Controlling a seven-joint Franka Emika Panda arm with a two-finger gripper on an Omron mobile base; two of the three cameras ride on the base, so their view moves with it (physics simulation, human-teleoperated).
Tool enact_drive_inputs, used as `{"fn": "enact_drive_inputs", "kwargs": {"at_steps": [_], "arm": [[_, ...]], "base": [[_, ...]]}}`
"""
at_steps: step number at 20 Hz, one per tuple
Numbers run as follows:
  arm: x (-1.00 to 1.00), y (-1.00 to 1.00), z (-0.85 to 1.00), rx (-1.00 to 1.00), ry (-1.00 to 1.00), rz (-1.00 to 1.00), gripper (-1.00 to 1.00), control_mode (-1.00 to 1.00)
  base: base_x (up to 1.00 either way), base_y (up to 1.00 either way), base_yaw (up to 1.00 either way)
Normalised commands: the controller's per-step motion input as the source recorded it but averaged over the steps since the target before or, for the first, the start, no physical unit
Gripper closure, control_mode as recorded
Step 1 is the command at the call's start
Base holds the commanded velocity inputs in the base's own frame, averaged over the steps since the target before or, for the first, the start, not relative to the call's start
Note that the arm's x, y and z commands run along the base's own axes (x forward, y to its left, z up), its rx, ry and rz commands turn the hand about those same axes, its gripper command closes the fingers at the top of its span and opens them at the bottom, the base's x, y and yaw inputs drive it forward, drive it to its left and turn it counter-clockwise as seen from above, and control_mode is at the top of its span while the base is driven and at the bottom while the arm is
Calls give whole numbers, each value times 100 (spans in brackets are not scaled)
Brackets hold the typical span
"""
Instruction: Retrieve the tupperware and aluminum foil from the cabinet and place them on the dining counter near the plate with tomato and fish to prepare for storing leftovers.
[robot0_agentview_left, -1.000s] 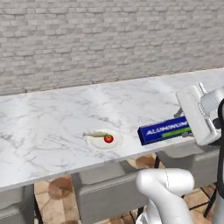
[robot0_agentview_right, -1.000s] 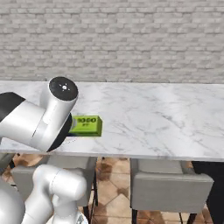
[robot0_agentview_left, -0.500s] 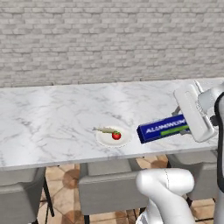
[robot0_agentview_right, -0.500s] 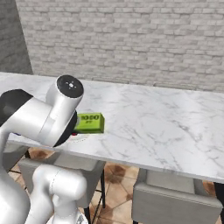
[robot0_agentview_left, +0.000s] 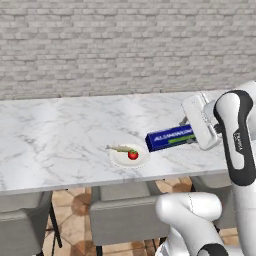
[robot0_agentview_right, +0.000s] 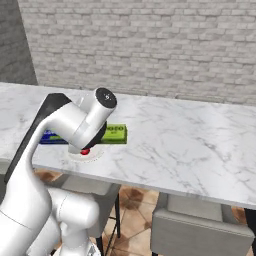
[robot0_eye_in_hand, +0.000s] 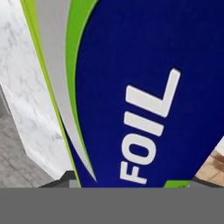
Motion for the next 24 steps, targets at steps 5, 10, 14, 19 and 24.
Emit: {"fn": "enact_drive_inputs", "kwargs": {"at_steps": [5,10,14,19,24], "arm": [[55,-1,-55,1,0,-31,100,-100],[23,8,-80,9,0,-73,100,-100],[8,2,-63,20,0,-71,100,-100],[67,-8,-1,34,9,-35,100,-100],[82,-14,20,26,13,-15,100,-100]], "base": [[0,0,0],[0,0,0],[0,0,0],[0,0,0],[0,0,0]]}}
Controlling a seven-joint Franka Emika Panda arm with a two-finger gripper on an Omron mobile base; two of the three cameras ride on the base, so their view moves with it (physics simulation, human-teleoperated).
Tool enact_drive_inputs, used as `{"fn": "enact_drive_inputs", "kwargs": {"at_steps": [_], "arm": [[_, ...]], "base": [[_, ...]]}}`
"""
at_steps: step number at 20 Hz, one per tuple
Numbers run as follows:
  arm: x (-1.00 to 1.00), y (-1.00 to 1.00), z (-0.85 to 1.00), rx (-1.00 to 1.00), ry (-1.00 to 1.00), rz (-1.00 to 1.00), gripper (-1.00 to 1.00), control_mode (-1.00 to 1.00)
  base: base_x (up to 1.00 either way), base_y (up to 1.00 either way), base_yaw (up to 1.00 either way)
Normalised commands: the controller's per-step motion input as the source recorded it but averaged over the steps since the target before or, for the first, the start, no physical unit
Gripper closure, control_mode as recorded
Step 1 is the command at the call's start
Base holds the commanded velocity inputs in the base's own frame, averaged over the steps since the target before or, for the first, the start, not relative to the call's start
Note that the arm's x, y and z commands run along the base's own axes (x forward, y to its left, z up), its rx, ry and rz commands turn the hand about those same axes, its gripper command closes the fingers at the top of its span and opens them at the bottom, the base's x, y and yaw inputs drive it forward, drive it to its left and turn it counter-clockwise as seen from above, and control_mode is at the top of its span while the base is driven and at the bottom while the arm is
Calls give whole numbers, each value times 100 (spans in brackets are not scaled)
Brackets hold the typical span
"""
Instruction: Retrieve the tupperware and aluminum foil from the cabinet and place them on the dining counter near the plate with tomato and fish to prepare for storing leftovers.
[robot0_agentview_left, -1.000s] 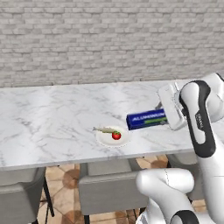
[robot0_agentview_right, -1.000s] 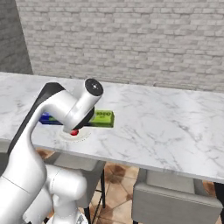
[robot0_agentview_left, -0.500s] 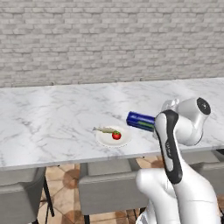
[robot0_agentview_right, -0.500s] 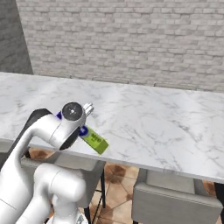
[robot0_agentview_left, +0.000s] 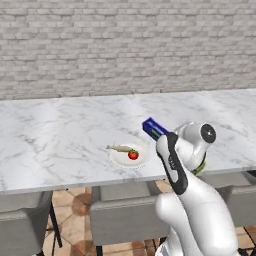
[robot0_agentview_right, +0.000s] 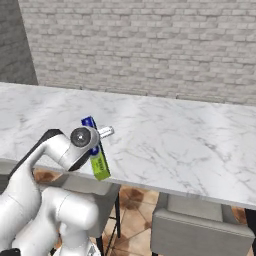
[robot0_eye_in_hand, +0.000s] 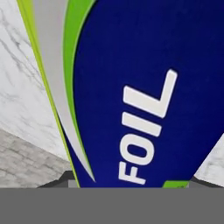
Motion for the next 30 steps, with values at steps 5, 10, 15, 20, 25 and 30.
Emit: {"fn": "enact_drive_inputs", "kwargs": {"at_steps": [5,10,15,20,25,30], "arm": [[90,-5,2,17,22,-2,100,-100],[94,-9,-12,12,27,0,100,-100],[90,-18,-35,13,12,0,100,-100],[79,-8,-61,11,1,0,100,-100],[69,-2,-84,10,0,0,100,-100],[52,-11,-85,8,0,0,100,-100]], "base": [[0,0,0],[0,0,0],[0,0,0],[0,0,0],[0,0,0],[0,0,0]]}}
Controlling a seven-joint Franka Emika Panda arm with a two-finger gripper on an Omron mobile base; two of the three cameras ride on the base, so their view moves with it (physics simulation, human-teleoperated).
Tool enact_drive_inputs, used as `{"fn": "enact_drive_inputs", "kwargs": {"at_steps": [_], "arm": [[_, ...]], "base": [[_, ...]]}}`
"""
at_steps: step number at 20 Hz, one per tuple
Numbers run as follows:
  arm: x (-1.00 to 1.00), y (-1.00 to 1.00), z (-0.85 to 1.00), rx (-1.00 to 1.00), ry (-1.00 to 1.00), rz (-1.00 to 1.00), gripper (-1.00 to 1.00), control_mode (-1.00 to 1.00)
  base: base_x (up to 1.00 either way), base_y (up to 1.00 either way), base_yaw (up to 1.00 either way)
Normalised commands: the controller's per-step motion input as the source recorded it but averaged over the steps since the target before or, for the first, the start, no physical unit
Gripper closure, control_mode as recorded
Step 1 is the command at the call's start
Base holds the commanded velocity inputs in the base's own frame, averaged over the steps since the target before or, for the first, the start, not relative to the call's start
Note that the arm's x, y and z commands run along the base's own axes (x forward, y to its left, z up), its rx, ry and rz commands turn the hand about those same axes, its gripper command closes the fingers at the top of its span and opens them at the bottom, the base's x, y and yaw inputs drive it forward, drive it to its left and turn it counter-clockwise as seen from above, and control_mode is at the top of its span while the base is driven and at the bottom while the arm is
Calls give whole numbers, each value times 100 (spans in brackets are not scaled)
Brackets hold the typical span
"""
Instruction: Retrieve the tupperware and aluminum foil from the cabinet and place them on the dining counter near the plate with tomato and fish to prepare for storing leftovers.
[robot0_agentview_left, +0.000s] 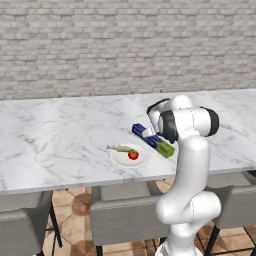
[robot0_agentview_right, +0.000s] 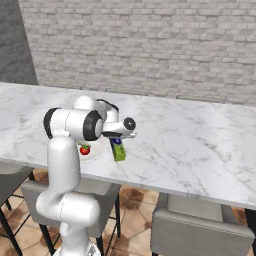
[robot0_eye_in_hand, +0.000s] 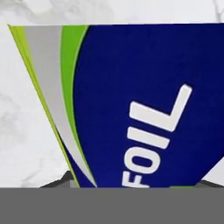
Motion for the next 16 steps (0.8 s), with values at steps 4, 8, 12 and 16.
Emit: {"fn": "enact_drive_inputs", "kwargs": {"at_steps": [4,8,12,16], "arm": [[33,-9,-72,4,0,-1,-100,-100],[2,1,-13,0,0,-1,-100,-100],[-14,0,82,0,0,-7,-100,-100],[-66,0,100,-7,0,-9,-100,-100]], "base": [[0,0,0],[0,0,0],[0,0,0],[0,0,0]]}}
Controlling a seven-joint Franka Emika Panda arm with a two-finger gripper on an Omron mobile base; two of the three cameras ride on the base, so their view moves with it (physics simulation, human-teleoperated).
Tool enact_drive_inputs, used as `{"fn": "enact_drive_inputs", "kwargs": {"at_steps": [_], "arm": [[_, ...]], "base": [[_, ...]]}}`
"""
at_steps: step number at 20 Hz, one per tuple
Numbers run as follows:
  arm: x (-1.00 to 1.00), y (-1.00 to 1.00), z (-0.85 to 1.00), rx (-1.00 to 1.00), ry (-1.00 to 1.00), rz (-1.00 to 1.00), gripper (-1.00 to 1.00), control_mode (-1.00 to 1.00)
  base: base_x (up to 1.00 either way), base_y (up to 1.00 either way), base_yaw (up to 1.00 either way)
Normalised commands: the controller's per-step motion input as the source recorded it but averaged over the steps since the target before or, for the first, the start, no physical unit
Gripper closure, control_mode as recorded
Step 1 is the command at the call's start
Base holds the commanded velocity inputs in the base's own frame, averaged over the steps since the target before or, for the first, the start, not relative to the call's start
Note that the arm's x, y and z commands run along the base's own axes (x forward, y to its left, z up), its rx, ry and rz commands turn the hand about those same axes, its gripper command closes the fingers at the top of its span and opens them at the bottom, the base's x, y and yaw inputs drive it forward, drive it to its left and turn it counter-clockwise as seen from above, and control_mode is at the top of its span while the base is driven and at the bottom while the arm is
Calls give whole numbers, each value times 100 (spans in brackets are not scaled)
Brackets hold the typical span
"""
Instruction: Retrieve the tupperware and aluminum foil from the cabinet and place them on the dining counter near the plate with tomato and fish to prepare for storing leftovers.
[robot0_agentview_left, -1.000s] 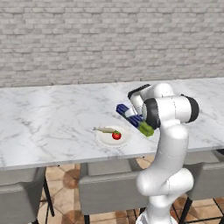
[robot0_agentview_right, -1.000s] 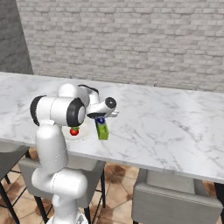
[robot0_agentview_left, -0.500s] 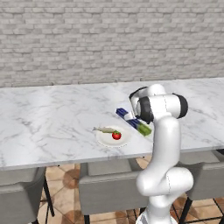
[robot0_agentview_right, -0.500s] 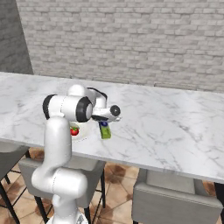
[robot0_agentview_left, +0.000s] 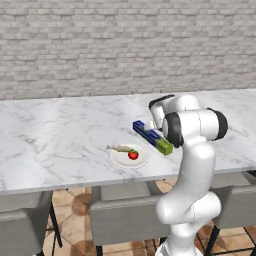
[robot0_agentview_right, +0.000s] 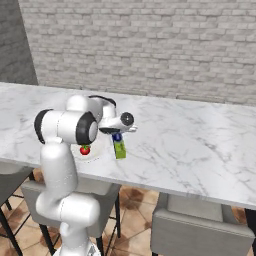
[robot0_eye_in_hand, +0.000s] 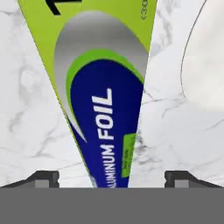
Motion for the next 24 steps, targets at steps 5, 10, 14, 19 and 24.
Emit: {"fn": "enact_drive_inputs", "kwargs": {"at_steps": [5,10,14,19,24], "arm": [[-100,0,100,-13,0,-9,-100,-100],[-100,0,100,-12,0,-9,-100,-100],[-100,-8,100,-13,0,-8,-100,-100],[-100,-3,100,-13,0,-5,-100,-100],[-90,0,100,-21,7,0,-100,-100]], "base": [[0,0,0],[0,0,0],[0,0,0],[0,0,0],[0,0,0]]}}
